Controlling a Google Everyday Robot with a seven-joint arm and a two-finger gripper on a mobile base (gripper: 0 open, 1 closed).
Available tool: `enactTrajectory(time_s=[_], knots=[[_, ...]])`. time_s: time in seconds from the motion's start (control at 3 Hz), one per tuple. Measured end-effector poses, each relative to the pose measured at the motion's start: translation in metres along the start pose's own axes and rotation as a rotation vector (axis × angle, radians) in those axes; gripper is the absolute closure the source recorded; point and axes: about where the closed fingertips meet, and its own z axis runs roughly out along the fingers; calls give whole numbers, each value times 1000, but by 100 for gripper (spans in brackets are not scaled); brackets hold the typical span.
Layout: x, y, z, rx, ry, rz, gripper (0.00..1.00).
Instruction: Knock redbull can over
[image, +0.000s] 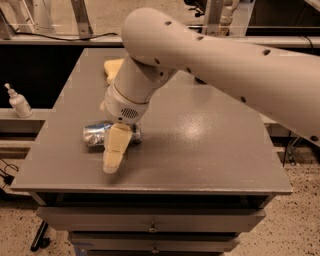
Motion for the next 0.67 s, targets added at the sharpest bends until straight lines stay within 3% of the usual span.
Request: enactTrajectory(time_s=[0.67], knots=[[7,2,-3,20,-13,33,0]])
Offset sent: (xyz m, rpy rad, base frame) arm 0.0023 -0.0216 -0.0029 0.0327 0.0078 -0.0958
